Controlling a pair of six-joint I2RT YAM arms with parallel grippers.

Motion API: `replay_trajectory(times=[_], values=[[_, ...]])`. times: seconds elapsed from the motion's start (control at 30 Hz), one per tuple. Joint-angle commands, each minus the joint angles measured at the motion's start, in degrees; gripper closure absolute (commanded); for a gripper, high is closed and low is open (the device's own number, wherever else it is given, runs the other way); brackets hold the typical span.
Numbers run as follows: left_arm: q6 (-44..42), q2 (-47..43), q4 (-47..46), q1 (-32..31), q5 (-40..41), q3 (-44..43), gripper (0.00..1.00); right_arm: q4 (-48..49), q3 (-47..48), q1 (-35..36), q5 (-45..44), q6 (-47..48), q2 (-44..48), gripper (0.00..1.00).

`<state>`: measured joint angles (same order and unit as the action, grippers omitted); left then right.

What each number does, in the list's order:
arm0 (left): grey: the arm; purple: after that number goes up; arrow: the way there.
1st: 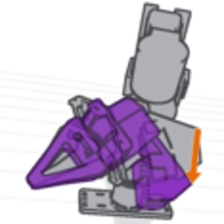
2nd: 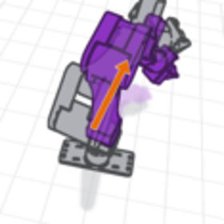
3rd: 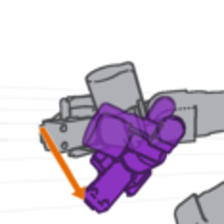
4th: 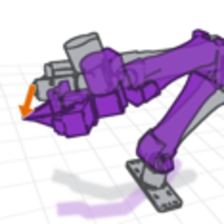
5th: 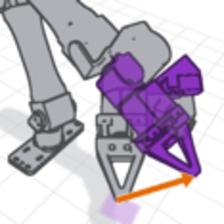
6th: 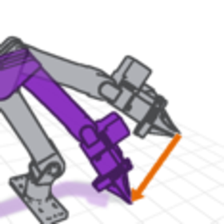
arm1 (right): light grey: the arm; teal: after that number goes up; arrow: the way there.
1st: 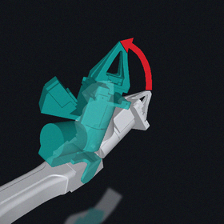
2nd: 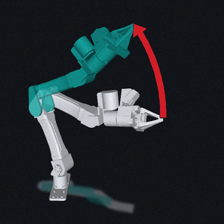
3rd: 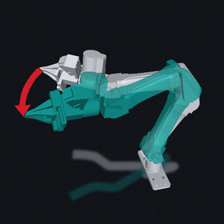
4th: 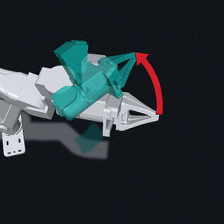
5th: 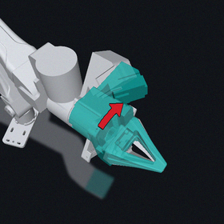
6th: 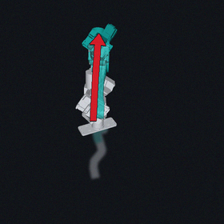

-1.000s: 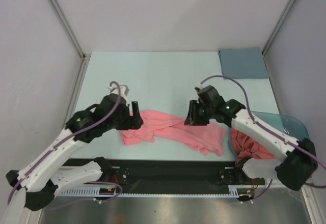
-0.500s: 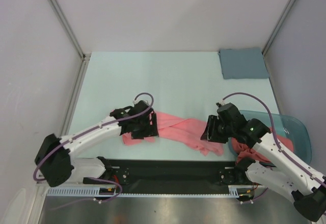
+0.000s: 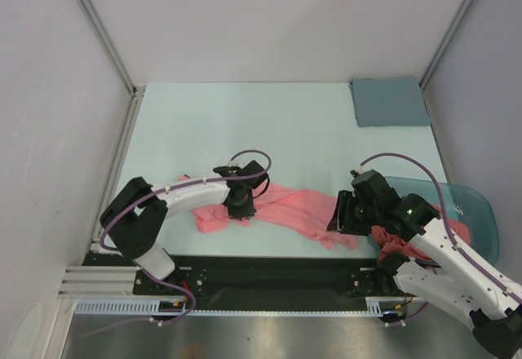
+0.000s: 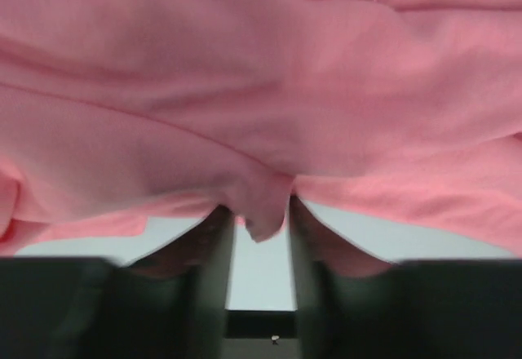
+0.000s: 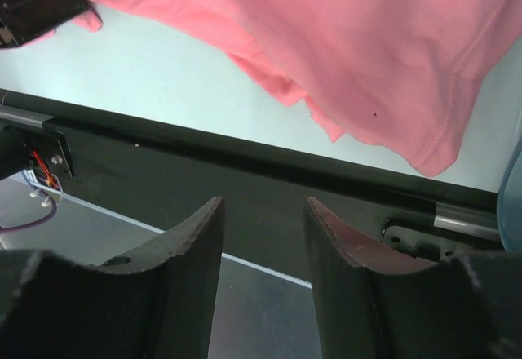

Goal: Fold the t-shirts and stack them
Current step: Flatten the tshirt out

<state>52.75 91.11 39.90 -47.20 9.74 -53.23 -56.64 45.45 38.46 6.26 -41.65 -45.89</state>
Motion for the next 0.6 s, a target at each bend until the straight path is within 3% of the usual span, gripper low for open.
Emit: replay_trajectory(times=[0.0,0.03,0.17,0.27,0.5,0.57], values=[[-0.46,2.05,0.60,-0.35,3.62,-3.98,0.69,-2.24,1.66,0.30,-0.99,1.30,1.50,0.51],[-0.54,1.79,1.14,-0.35,3.97,-4.59,0.81,-2.68,1.66,0.13,-1.16,1.57,1.59,0.51],[0.33,-4.34,5.70,-0.35,6.52,-4.60,1.00,-3.47,1.48,-0.14,-2.39,2.97,0.46,0.50],[1.12,-13.39,12.11,-0.35,10.38,-5.56,1.00,-2.86,0.96,-0.49,-2.66,3.85,-0.95,0.50],[-3.00,-31.77,28.81,-0.44,17.15,-18.11,0.99,2.41,2.09,-0.58,-0.20,6.93,-7.37,0.49],[-8.34,-33.27,27.26,-0.17,15.24,-19.45,0.93,3.03,2.80,-0.66,0.07,7.63,-9.04,0.49]])
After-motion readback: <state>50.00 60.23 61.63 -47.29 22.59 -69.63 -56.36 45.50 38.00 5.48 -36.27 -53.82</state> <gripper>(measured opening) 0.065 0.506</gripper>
